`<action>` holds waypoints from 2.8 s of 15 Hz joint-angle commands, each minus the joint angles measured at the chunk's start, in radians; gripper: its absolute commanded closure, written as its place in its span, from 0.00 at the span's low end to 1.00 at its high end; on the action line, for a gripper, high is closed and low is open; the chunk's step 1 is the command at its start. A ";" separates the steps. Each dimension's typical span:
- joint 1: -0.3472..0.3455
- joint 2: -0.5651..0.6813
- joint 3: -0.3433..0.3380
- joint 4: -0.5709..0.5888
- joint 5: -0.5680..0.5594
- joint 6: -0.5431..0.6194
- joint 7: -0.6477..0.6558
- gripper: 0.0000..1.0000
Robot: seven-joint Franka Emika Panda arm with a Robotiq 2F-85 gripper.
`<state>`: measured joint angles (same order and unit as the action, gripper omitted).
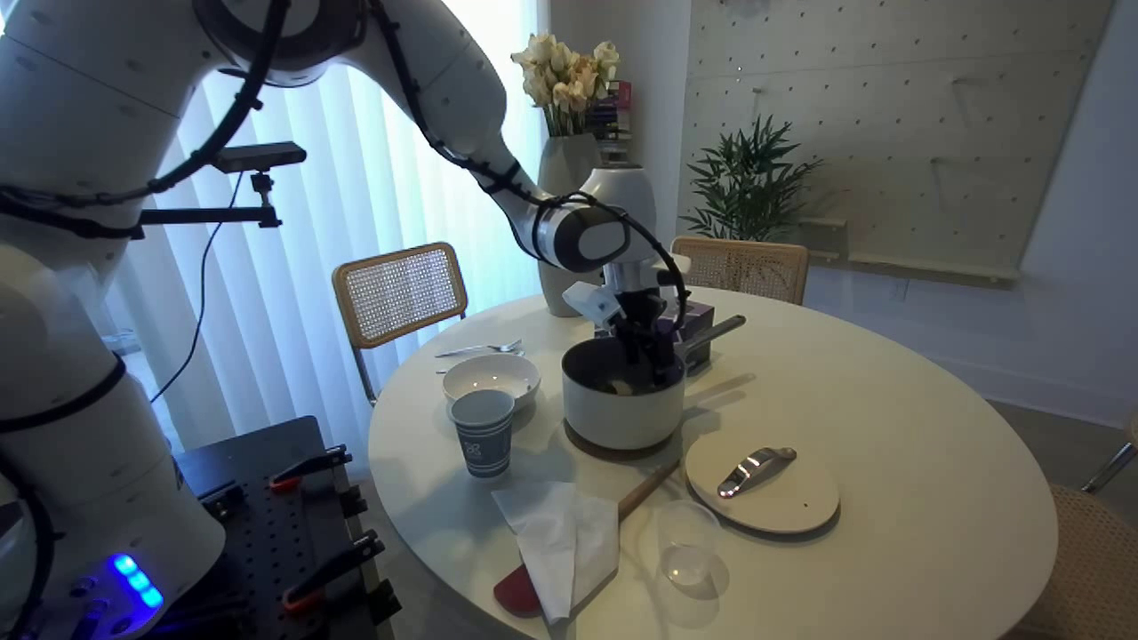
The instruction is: Take the broccoli out of the white pot and place it in the bowl
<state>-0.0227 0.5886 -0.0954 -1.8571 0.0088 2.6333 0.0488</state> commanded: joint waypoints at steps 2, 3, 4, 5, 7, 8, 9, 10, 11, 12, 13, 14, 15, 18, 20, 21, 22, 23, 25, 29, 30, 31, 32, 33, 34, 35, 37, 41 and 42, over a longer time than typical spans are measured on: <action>0.020 0.001 -0.021 -0.009 -0.025 0.026 0.050 0.04; 0.022 -0.010 -0.018 -0.029 -0.026 0.044 0.047 0.06; 0.025 -0.018 -0.018 -0.042 -0.027 0.059 0.045 0.05; 0.029 -0.023 -0.019 -0.052 -0.029 0.075 0.045 0.05; 0.032 -0.034 -0.017 -0.077 -0.026 0.106 0.042 0.06; 0.032 -0.041 -0.017 -0.091 -0.025 0.116 0.041 0.05; 0.036 -0.048 -0.021 -0.111 -0.028 0.138 0.043 0.05; 0.036 -0.058 -0.020 -0.130 -0.027 0.154 0.040 0.03; 0.037 -0.067 -0.020 -0.148 -0.026 0.171 0.039 0.03; 0.041 -0.079 -0.023 -0.169 -0.029 0.187 0.038 0.02; 0.043 -0.094 -0.022 -0.192 -0.029 0.203 0.036 0.02; 0.046 -0.107 -0.024 -0.213 -0.030 0.221 0.036 0.01; 0.048 -0.120 -0.025 -0.233 -0.030 0.234 0.035 0.01; 0.064 -0.149 -0.045 -0.287 -0.038 0.283 0.044 0.00; 0.077 -0.154 -0.071 -0.308 -0.047 0.311 0.052 0.00; 0.083 -0.155 -0.084 -0.316 -0.051 0.319 0.054 0.00; 0.095 -0.146 -0.108 -0.319 -0.061 0.335 0.062 0.00; 0.100 -0.142 -0.121 -0.322 -0.067 0.344 0.065 0.00; 0.104 -0.127 -0.136 -0.324 -0.075 0.365 0.081 0.00; 0.141 -0.087 -0.172 -0.320 -0.083 0.429 0.086 0.00; 0.151 -0.075 -0.178 -0.316 -0.080 0.439 0.086 0.00; 0.162 -0.060 -0.186 -0.308 -0.078 0.449 0.085 0.00; 0.174 -0.048 -0.192 -0.301 -0.073 0.457 0.084 0.00; 0.183 -0.032 -0.196 -0.291 -0.069 0.463 0.083 0.00; 0.194 -0.017 -0.203 -0.281 -0.066 0.467 0.083 0.00; 0.199 -0.002 -0.205 -0.268 -0.063 0.471 0.081 0.00; 0.208 0.024 -0.211 -0.244 -0.057 0.479 0.077 0.00; 0.200 0.075 -0.208 -0.184 -0.049 0.482 0.071 0.00; 0.196 0.086 -0.204 -0.168 -0.047 0.478 0.069 0.00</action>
<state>0.1660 0.6307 -0.2883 -2.0782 -0.0414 3.0956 0.0908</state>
